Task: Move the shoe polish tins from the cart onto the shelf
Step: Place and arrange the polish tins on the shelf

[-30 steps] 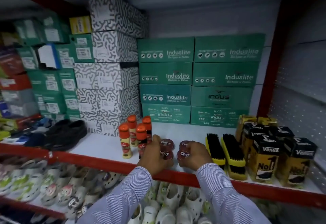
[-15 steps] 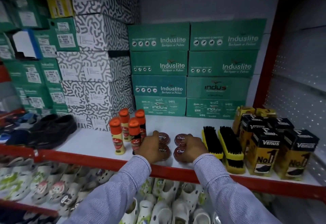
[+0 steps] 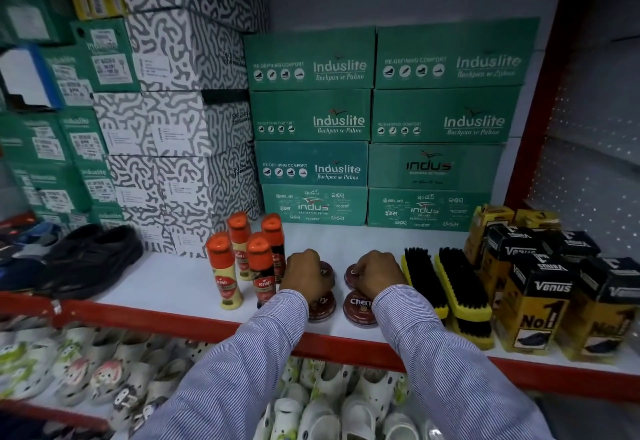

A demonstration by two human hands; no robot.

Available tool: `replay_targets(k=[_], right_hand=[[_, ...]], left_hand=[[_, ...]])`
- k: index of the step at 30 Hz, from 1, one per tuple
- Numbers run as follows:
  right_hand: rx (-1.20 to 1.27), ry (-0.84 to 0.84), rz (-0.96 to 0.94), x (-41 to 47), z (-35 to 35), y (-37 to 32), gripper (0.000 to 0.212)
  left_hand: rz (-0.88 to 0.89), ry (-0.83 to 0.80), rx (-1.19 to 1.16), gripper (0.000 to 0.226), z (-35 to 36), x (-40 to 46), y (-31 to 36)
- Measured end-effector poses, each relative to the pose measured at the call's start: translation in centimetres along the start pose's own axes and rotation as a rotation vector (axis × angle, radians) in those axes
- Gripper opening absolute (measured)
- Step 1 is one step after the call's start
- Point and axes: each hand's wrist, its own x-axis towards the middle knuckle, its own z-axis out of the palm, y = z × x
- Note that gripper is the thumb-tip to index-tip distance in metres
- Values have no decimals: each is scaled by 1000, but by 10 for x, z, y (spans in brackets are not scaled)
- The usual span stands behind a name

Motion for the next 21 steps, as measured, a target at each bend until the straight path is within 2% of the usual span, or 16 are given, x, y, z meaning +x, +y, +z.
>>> replay_targets(k=[21], right_hand=[[16,12,-26,-1,2,-4,26]], left_hand=[[-43,4,-97,48,-2,1,-7]])
